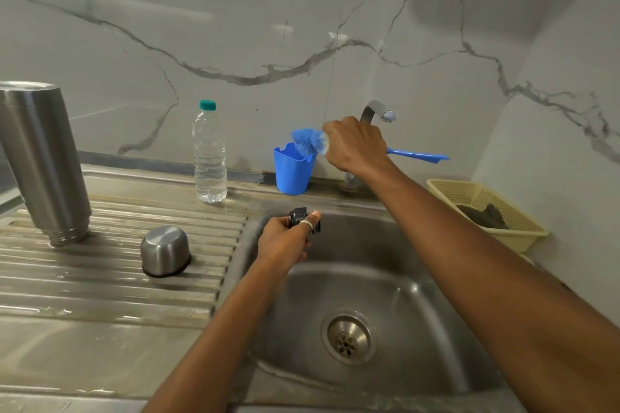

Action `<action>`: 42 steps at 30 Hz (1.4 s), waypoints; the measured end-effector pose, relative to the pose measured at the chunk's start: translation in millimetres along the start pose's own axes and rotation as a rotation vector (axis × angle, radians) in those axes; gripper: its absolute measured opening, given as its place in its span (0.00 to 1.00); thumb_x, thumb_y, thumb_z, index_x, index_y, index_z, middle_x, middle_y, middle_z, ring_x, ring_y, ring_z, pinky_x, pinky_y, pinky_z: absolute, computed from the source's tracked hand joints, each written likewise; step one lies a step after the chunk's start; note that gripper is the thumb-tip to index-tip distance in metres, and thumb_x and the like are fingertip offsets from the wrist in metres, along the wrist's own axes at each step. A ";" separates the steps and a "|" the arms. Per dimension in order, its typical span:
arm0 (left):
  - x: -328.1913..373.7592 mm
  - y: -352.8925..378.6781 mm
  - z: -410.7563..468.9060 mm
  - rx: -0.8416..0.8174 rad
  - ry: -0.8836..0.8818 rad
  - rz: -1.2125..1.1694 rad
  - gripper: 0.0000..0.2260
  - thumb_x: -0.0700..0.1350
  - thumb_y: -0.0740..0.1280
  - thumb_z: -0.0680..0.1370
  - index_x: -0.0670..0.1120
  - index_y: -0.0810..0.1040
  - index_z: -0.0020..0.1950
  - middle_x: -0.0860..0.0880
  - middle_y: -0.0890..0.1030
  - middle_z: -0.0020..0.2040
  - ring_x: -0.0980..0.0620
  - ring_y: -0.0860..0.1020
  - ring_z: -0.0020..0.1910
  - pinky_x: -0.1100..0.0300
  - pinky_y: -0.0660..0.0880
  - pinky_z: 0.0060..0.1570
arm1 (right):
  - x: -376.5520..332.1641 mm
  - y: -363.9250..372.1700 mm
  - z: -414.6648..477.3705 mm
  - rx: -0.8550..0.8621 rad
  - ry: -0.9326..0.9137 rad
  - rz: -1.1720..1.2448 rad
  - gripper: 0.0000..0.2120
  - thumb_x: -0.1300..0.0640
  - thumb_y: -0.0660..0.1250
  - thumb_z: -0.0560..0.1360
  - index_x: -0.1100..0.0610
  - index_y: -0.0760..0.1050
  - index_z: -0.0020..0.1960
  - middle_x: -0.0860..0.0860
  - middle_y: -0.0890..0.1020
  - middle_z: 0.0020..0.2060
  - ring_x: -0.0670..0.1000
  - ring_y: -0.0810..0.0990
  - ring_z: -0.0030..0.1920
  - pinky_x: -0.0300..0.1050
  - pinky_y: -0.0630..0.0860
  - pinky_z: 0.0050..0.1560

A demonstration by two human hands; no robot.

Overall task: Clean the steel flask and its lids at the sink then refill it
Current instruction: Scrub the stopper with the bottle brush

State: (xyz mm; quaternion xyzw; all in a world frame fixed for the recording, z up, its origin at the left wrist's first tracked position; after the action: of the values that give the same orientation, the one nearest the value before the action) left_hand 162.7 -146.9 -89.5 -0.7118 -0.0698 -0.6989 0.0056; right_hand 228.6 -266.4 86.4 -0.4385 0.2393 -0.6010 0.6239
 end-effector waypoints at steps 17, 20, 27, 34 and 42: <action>1.1 -5.2 5.2 0.045 0.010 -0.115 0.21 0.50 0.75 0.77 0.50 0.73 0.67 0.47 0.82 0.56 0.52 0.80 0.42 0.59 0.79 0.40 | -0.7 -7.0 -55.9 0.106 0.211 0.212 0.09 0.61 0.64 0.79 0.57 0.72 0.60 0.55 0.76 0.52 0.60 0.77 0.43 0.50 0.71 0.39; 4.5 -5.1 2.9 0.004 -0.015 -0.178 0.17 0.46 0.75 0.77 0.49 0.76 0.64 0.43 0.82 0.58 0.50 0.80 0.44 0.58 0.79 0.41 | 7.9 2.4 -99.6 0.082 0.290 0.391 0.16 0.59 0.63 0.80 0.56 0.72 0.67 0.57 0.80 0.58 0.61 0.80 0.56 0.54 0.75 0.52; 9.0 -0.5 -7.1 -0.061 -0.050 -0.201 0.18 0.34 0.69 0.80 0.42 0.72 0.69 0.41 0.80 0.61 0.46 0.81 0.50 0.55 0.83 0.50 | 31.2 30.2 -166.0 0.083 0.316 0.652 0.19 0.56 0.65 0.80 0.55 0.75 0.71 0.55 0.81 0.62 0.55 0.79 0.60 0.45 0.73 0.58; 17.1 2.3 3.1 -0.009 -0.004 -0.136 0.19 0.37 0.75 0.76 0.43 0.75 0.65 0.46 0.84 0.55 0.49 0.84 0.49 0.60 0.83 0.39 | 22.7 48.0 -178.9 0.052 0.223 0.732 0.20 0.54 0.65 0.79 0.54 0.74 0.70 0.53 0.81 0.61 0.54 0.79 0.60 0.50 0.76 0.60; 16.0 -7.2 19.9 -0.030 0.068 -0.188 0.21 0.35 0.76 0.74 0.41 0.77 0.66 0.46 0.86 0.54 0.47 0.85 0.55 0.54 0.81 0.56 | 17.3 45.6 -180.5 0.059 0.135 0.757 0.16 0.53 0.65 0.80 0.54 0.75 0.67 0.54 0.85 0.54 0.56 0.82 0.53 0.52 0.78 0.52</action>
State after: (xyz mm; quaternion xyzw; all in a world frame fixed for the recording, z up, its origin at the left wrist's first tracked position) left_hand 181.9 -136.2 -74.6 -0.6779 -0.1258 -0.7210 -0.0683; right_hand 107.1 -334.7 -38.2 -0.2604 0.4073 -0.3624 0.7968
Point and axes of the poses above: each hand's wrist, its own z-axis towards the middle knuckle, its own y-axis out of the palm, x = y × z, the point moved 4 cm from there along z, towards the middle knuckle
